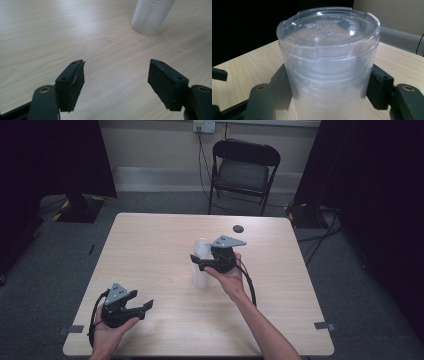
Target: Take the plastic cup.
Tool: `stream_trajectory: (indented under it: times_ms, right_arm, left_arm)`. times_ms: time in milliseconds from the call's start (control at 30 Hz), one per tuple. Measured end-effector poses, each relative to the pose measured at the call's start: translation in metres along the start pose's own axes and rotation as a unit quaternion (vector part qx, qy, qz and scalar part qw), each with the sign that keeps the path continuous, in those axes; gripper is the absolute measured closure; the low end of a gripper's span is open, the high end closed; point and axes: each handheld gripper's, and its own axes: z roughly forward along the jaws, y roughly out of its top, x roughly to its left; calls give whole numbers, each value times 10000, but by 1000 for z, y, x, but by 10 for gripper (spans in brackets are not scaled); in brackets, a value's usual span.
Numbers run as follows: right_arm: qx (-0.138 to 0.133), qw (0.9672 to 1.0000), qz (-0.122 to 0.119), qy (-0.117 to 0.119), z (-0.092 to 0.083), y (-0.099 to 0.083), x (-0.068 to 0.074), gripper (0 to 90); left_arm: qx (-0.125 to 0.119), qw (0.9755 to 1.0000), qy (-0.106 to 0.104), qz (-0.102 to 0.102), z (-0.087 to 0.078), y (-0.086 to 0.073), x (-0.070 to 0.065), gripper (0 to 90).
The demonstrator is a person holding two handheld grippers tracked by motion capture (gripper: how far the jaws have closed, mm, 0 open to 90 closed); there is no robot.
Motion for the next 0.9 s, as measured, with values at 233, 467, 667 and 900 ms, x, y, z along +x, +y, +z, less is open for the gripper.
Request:
stream_trajectory:
  times_ms: [233,467,667,900]
  right_arm:
    - [-71,10000,24,60,-2,5,1,348]
    - [-127,9999,38,72,-3,8,-1,355]
    - [-182,9997,40,136,-3,14,1,358]
    - [-275,9995,55,130,-5,18,0,359]
  left_arm:
    - [8,10000,-10,-5,1,0,0,294]
    - [66,10000,-20,-15,1,-1,0,294]
    - [11,10000,32,-19,-1,-1,0,297]
    - [62,10000,8,41,1,-1,0,295]
